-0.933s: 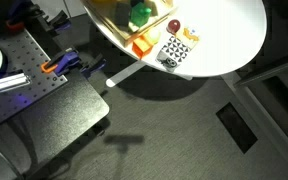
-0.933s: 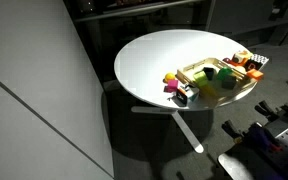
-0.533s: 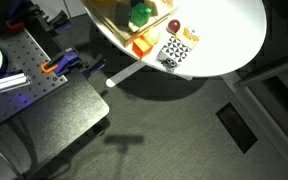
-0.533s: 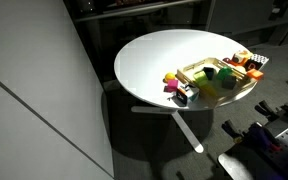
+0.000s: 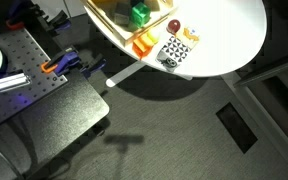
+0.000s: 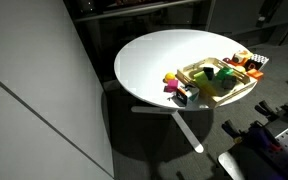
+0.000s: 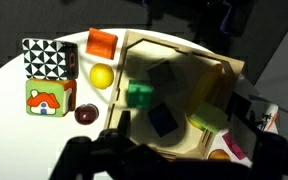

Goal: Put the soft orange cube on the tray

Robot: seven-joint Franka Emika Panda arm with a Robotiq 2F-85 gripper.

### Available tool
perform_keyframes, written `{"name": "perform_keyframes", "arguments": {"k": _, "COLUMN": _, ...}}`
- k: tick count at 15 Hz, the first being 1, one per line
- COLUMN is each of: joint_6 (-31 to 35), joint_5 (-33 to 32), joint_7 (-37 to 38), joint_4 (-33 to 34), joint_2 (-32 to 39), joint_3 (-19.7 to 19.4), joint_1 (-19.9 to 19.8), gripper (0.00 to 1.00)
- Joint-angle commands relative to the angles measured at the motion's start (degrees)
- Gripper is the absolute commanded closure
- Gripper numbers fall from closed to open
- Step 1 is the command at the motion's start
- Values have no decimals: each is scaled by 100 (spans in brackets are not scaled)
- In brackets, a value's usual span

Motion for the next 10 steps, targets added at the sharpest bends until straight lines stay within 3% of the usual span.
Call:
{"name": "perform_keyframes", "arguments": {"k": 1, "joint_6": 400, "joint_5": -106, "joint_7": 93, "joint_4": 161, "joint_2": 414, "joint_3": 185, "joint_1": -119, "gripper": 0}}
{"name": "perform_keyframes", "arguments": {"k": 10, "joint_6": 1714, "joint_5": -262, "joint_7": 172, "joint_4": 265, "joint_2": 1470, "joint_3": 304, "joint_1": -339, "gripper": 0}}
